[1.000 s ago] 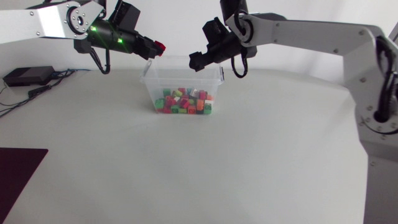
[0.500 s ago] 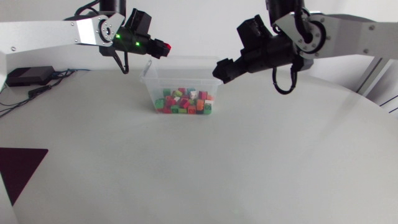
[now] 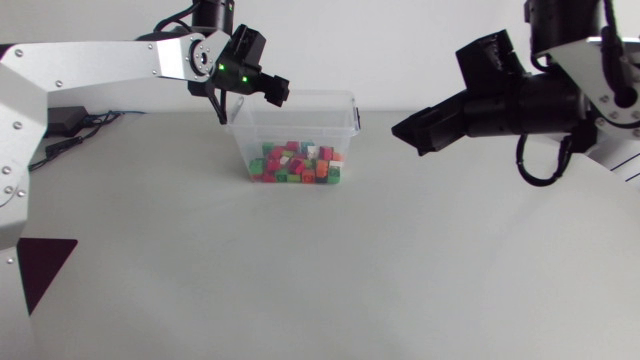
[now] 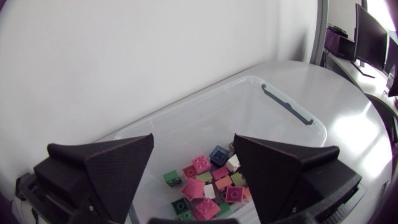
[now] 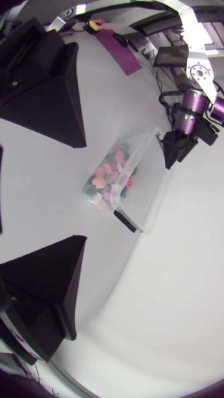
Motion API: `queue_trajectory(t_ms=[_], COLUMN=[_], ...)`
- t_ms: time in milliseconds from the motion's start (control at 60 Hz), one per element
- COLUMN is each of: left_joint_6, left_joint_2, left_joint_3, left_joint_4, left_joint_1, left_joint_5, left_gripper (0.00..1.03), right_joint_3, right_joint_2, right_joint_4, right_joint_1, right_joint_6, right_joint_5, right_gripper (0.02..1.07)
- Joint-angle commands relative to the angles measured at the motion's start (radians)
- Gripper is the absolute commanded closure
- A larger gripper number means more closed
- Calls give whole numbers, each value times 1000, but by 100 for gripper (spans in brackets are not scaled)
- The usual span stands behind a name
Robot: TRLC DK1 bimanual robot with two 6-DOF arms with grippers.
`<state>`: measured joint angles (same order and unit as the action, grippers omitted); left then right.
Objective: Place the duplo bricks in the container
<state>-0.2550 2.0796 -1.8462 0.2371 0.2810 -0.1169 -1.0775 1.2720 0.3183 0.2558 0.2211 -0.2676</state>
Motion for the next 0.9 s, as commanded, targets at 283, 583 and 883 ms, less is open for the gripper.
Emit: queue_trajectory(t_ms=[283, 583, 883], left_joint_6=[-9, -27, -64], left_joint_2=[-331, -569, -816], left_joint_3=[347, 619, 883], left_joint_4=[-97, -170, -259], left_joint_1=[-71, -137, -212], left_joint_5=[74, 129, 126], left_gripper=[4, 4, 4], right_joint_3=[108, 195, 297], right_joint_2=[-186, -346, -523], right_joint_4=[54, 62, 59], right_joint_1=[-147, -254, -259], right_joint_6=[35, 21, -8], right_joint_5=[-15, 21, 117], right_gripper=[6, 6, 6])
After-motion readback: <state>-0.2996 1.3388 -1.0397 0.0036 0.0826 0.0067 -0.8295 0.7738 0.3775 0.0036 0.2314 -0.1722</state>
